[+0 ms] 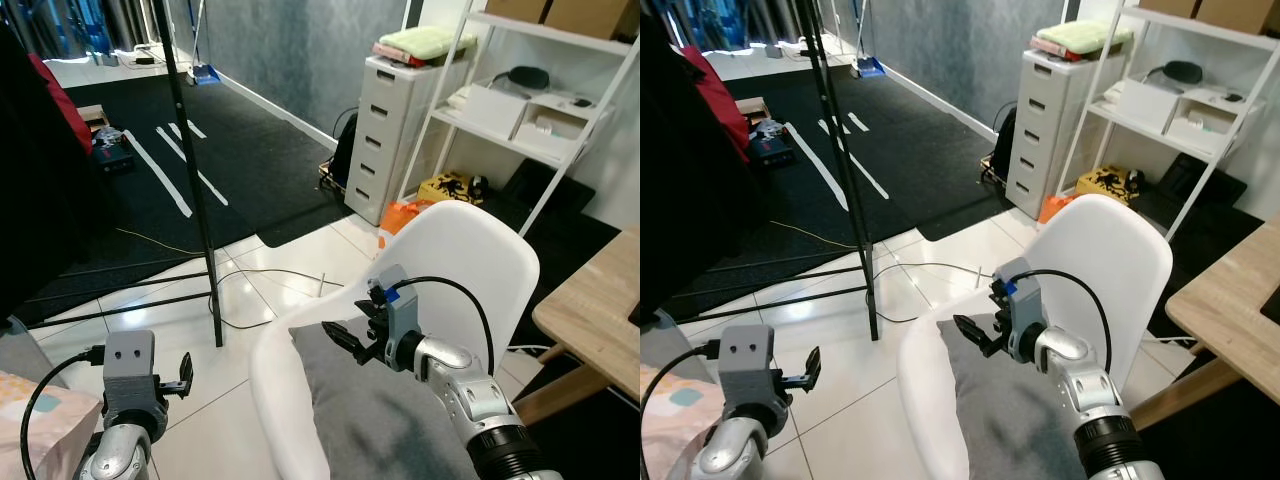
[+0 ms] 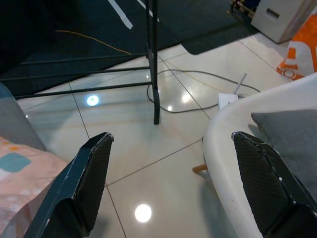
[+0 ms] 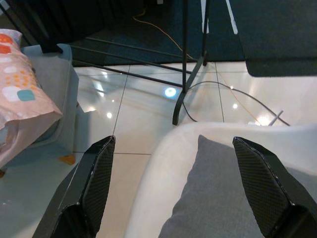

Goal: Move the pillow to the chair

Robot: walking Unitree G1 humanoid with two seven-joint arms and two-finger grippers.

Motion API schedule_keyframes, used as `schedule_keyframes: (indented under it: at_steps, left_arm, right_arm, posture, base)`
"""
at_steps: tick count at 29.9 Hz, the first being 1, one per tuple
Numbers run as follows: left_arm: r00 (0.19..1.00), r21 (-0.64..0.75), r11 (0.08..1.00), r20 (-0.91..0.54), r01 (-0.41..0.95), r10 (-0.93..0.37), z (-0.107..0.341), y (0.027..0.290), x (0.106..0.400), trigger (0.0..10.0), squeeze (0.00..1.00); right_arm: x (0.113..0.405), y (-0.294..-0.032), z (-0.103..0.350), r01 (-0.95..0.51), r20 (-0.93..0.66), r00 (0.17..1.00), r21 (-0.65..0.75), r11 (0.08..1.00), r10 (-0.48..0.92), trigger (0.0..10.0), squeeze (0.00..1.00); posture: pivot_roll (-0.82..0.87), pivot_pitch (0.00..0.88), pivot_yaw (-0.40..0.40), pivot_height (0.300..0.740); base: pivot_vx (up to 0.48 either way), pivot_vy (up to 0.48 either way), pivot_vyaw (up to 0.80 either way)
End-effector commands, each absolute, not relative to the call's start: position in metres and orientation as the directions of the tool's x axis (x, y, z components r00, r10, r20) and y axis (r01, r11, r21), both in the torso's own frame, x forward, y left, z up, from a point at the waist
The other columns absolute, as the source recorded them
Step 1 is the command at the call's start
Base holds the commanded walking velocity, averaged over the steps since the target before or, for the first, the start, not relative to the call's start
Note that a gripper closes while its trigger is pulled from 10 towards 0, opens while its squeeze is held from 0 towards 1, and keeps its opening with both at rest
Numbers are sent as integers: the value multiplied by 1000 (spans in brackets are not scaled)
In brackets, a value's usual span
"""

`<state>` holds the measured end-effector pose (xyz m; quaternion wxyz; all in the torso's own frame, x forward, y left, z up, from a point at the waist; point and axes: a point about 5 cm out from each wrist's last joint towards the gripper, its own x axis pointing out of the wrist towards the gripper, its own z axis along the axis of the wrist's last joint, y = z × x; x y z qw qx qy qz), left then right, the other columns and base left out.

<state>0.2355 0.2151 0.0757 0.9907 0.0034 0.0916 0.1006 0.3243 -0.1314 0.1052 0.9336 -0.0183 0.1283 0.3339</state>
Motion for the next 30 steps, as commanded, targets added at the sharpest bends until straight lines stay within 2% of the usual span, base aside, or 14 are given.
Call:
schedule_keyframes:
  at_steps: [1,5,8,9,10,12,13,14,15,17,18,21,26,30]
  left_arm:
    - [960,21,978,-189,-206,206,72,215,235,10000,0]
    - [960,26,978,-185,-208,209,72,215,236,10000,0]
    - [946,79,965,-195,-249,260,64,224,244,10000,0]
    - [946,79,965,-195,-249,260,64,224,244,10000,0]
    - [936,109,958,-210,-265,283,59,227,245,10000,0]
    - [920,139,949,-244,-282,308,50,231,244,10000,0]
    - [905,159,943,-273,-291,325,41,233,243,10000,0]
    - [905,159,943,-273,-291,325,41,233,243,10000,0]
    - [894,168,941,-299,-295,334,33,234,241,10000,0]
    - [894,168,941,-299,-295,334,33,234,241,10000,0]
    - [883,169,941,-331,-292,333,25,233,238,10000,0]
    - [856,131,950,-412,-285,313,4,227,227,10000,0]
    - [840,105,950,-445,-294,310,-5,225,221,10000,0]
    - [816,85,956,-505,-279,283,-24,218,209,10000,0]
  right_arm:
    - [323,-129,105,-639,-248,738,38,768,627,10000,0]
    - [324,-130,107,-630,-238,753,10,777,614,10000,0]
    - [337,-144,107,-478,-231,868,-152,865,439,10000,0]
    - [337,-144,107,-478,-231,868,-152,865,439,10000,0]
    - [343,-156,106,-381,-194,918,-185,906,346,10000,0]
    - [344,-166,97,-353,-227,923,-179,918,311,10000,0]
    - [340,-176,82,-367,-301,897,-95,925,324,10000,0]
    - [340,-176,82,-367,-301,897,-95,925,324,10000,0]
    - [334,-184,68,-375,-357,865,3,927,351,10000,0]
    - [334,-184,68,-375,-357,865,3,927,351,10000,0]
    - [327,-190,56,-369,-402,843,53,928,358,10000,0]
    - [308,-206,30,-314,-496,816,48,948,296,10000,0]
    - [300,-210,21,-305,-527,803,37,952,278,10000,0]
    - [281,-211,1,-309,-582,764,51,950,279,10000,0]
  posture:
    - [-148,25,-65,740]
    - [-150,20,-69,740]
    - [-147,6,-75,740]
    - [-147,6,-75,740]
    - [-145,0,-77,740]
    - [-141,0,-80,740]
    - [-137,0,-84,740]
    - [-137,0,-84,740]
    - [-133,0,-85,740]
    - [-133,0,-85,740]
    - [-125,0,-91,740]
    - [-117,0,-98,740]
    - [-118,0,-97,740]
    - [-120,0,-89,740]
  base:
    - [0,0,0]
    - [0,0,0]
    - [0,0,0]
    - [0,0,0]
    - [0,0,0]
    - [0,0,0]
    - [0,0,0]
    - [0,0,0]
    - [0,0,0]
    - [0,0,0]
    - [0,0,506]
    - [0,0,783]
    - [0,0,784]
    - [0,0,784]
